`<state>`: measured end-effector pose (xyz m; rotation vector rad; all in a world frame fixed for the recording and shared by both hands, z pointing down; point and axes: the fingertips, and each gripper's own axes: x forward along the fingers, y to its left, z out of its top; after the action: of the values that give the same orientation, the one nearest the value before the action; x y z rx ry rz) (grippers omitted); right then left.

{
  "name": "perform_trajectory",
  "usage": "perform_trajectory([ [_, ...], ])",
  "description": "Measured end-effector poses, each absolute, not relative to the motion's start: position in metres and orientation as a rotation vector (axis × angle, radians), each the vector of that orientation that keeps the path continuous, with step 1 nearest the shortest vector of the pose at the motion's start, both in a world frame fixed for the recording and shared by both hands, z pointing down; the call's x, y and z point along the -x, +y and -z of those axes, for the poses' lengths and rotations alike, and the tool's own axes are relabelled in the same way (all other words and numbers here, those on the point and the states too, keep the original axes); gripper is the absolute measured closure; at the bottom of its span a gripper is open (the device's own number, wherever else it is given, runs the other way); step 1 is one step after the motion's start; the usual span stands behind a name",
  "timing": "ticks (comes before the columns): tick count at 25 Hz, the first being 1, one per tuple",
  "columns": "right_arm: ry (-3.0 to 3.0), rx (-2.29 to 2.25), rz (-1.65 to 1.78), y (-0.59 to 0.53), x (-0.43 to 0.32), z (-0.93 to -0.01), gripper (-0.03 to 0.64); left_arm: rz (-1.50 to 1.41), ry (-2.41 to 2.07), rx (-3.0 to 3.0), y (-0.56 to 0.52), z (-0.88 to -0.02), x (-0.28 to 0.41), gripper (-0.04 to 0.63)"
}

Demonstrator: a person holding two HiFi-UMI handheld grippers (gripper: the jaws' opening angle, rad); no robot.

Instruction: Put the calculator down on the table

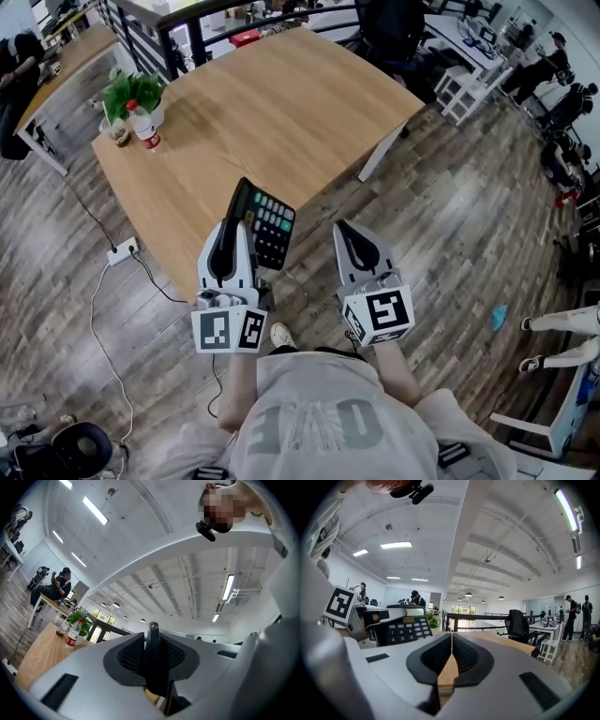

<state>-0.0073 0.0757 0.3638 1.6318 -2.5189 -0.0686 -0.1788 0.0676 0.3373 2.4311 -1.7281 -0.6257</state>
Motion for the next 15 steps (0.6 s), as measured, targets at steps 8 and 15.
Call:
perform_trajectory([
  [8, -2.514, -1.629, -0.009, 0.045, -0.011, -0.374, 0.595, 0.607, -1.751, -2.442, 0.038, -0.325, 0.167, 0.517],
  [15, -2.588, -1.522, 0.016, -0.023, -0.016, -0.375, 0.595, 0.621, -1.852, -2.365, -0.006, -0.328, 0.164, 0.517],
])
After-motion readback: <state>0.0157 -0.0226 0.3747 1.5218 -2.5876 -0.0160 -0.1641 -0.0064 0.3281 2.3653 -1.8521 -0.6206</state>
